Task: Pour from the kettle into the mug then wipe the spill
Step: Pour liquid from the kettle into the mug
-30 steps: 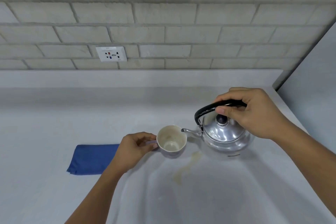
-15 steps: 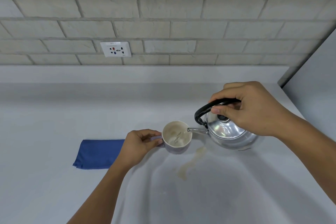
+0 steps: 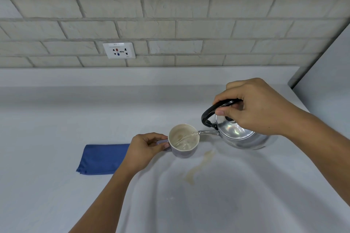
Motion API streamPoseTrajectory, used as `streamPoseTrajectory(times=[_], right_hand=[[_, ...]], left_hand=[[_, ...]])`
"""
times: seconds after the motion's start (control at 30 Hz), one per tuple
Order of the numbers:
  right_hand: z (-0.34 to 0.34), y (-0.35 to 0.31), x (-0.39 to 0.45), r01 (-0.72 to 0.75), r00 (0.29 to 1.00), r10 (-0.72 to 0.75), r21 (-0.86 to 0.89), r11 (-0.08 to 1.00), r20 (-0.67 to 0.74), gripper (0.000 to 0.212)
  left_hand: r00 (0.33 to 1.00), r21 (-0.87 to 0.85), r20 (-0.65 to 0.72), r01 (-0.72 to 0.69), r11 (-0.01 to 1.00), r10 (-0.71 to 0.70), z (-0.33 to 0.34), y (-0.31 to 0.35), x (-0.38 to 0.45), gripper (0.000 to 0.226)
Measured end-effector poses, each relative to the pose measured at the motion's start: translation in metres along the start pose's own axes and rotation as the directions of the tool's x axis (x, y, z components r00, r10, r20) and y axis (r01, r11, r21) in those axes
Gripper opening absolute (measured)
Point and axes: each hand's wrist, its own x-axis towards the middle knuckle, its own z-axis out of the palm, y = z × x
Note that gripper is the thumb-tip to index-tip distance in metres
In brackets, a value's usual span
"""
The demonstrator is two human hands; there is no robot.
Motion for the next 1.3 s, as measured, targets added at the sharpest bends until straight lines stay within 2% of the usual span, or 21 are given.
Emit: streamPoseTrajectory(times=[0.33,1.0,1.3], right_hand=[[-0.004,-0.004,0.003,0.042,0.999,-0.04,-0.089,0.995,0.02,0.006],[-0.005,-0.012,0.011,0.061,0.997,-0.053,-0.146,0.987,0.056,0.008],[-0.008,-0.018,0.015,0.067,0.996,-0.053,-0.192,0.979,0.079,0.01]], left_hand=[[1.0,0.004,-0.006,-0.006,1.0,0.006,0.0,-0.001,0.0,0.016],[1.0,-0.02,0.017,0.009,1.0,-0.008,-0.001,0.001,-0.001,0.016],[1.0,0.023,0.02,0.004,1.0,-0.004,-0.002,0.002,-0.001,0.016]])
